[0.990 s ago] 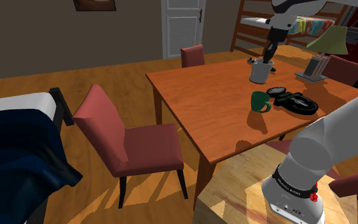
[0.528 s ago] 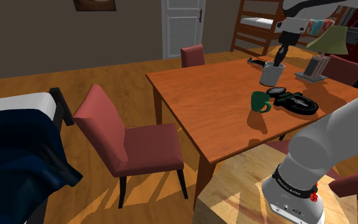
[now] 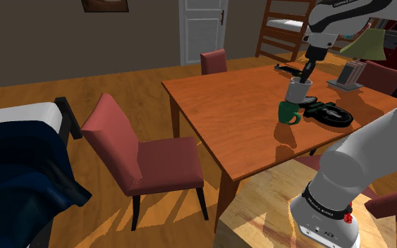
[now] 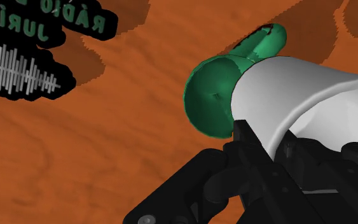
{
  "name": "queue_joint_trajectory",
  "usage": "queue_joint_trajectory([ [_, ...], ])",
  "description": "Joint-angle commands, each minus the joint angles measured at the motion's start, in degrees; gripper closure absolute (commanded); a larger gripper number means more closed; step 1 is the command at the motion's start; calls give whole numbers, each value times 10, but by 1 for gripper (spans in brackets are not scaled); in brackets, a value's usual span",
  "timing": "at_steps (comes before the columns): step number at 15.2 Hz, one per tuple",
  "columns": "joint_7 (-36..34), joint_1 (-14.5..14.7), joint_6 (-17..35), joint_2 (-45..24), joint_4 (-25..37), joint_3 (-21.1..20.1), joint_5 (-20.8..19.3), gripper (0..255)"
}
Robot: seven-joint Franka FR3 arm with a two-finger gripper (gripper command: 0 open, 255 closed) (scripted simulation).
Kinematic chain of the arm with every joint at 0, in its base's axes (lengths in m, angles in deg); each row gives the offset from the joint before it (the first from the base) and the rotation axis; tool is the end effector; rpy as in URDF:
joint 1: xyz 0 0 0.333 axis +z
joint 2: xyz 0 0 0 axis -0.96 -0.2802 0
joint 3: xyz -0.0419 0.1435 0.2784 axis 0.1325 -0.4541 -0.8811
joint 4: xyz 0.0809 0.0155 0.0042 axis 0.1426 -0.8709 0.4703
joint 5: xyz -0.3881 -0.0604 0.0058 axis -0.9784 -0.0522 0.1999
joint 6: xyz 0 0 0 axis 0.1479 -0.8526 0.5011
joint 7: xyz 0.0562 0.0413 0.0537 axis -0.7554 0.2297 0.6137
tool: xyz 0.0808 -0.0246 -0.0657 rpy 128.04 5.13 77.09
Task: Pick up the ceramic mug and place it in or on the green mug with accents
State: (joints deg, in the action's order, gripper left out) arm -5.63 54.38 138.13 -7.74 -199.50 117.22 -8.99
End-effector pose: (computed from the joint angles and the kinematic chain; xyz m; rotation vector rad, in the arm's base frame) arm 0.2556 -0.3834 0.5005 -3.0635 -0.0730 -0.0601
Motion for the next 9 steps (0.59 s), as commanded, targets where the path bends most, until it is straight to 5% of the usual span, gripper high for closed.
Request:
queue_joint_trajectory([
  [1,2,0,16,-3,-13,3,0,255],
  [9,8,0,65,-16,-50,12,2,255],
])
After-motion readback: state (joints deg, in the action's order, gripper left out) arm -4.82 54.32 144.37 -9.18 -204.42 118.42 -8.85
